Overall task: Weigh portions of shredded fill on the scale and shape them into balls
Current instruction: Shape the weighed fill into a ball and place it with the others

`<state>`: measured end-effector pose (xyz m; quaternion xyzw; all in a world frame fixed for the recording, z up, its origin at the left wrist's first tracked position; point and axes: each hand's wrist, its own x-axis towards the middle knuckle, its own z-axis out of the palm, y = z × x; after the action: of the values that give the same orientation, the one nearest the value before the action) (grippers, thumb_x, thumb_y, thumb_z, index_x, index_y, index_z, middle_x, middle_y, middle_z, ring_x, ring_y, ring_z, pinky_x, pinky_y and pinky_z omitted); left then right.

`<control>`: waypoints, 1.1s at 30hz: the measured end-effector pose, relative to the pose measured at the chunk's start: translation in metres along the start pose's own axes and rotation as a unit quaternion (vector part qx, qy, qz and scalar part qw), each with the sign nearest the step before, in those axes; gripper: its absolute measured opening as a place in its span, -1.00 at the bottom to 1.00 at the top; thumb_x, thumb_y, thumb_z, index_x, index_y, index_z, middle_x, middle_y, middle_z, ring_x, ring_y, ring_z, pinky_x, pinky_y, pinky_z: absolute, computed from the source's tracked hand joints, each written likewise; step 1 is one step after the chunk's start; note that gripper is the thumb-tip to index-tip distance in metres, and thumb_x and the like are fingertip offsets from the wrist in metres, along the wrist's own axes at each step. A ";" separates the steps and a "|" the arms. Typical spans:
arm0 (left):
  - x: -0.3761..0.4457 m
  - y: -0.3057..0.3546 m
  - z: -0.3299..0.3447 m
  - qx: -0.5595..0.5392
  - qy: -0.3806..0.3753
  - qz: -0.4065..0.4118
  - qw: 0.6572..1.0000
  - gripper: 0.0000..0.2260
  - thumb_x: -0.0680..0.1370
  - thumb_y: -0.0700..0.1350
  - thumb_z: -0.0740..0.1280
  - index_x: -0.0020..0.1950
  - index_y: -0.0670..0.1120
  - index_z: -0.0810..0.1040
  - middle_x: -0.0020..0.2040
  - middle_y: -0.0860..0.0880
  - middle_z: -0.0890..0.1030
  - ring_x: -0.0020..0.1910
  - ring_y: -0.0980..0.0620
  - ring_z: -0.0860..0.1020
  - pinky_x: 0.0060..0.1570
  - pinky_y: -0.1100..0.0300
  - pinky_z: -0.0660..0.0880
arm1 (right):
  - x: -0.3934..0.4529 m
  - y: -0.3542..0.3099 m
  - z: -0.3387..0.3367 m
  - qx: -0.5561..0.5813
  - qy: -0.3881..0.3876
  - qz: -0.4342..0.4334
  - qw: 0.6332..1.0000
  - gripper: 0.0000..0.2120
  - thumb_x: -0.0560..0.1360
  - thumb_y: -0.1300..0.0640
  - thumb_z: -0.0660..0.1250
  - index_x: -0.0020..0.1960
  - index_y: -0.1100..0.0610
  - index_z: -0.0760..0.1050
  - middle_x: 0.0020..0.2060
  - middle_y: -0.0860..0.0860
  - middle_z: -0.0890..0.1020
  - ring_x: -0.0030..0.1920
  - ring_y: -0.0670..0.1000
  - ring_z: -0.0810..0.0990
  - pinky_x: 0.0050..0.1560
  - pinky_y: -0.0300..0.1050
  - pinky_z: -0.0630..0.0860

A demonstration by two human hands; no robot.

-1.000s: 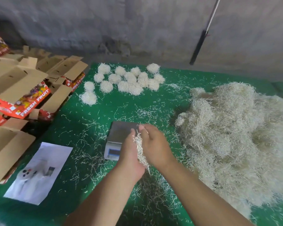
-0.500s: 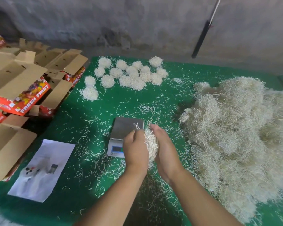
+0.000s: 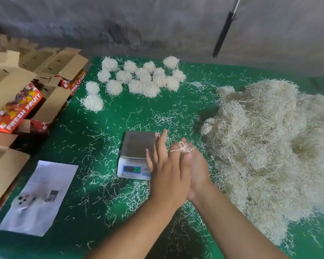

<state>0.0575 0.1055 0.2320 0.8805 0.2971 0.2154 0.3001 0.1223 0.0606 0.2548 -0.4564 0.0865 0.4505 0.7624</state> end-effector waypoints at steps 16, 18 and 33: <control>0.030 0.003 -0.038 -0.618 -0.200 -0.423 0.631 -0.61 0.69 0.21 0.25 0.41 0.05 0.59 0.34 -0.11 0.65 0.28 -0.15 0.65 0.28 -0.23 0.56 | 0.026 0.001 -0.010 -0.521 -0.006 -0.310 0.795 -0.63 0.73 -0.16 0.16 -0.18 -0.07 0.53 -0.25 -0.12 0.62 -0.17 -0.09 0.59 -0.16 -0.08 0.45; 0.033 -0.002 -0.036 -0.593 -0.196 -0.412 0.663 -0.59 0.68 0.21 0.26 0.42 0.02 0.58 0.33 -0.08 0.66 0.30 -0.11 0.64 0.35 -0.21 0.51 | 0.032 0.001 -0.012 -0.527 -0.006 -0.283 0.802 -0.63 0.74 -0.20 0.10 -0.05 -0.11 0.59 -0.09 -0.12 0.66 0.03 -0.05 0.62 0.06 -0.02 0.52; 0.088 -0.170 -0.024 -0.372 -0.174 -0.364 0.836 0.07 0.32 0.42 0.54 0.68 0.19 0.07 0.66 0.18 0.09 0.62 -0.04 0.17 0.55 -0.28 0.10 | 0.071 0.036 -0.074 -0.516 0.048 -0.007 0.855 -0.25 0.53 -0.58 0.02 0.64 -0.32 0.18 0.54 -0.29 0.30 0.48 -0.12 0.29 0.52 0.07 0.21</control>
<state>0.0414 0.2821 0.1556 0.5531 0.4367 0.0280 0.7089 0.1561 0.0525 0.1515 -0.8056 -0.1255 0.4027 0.4161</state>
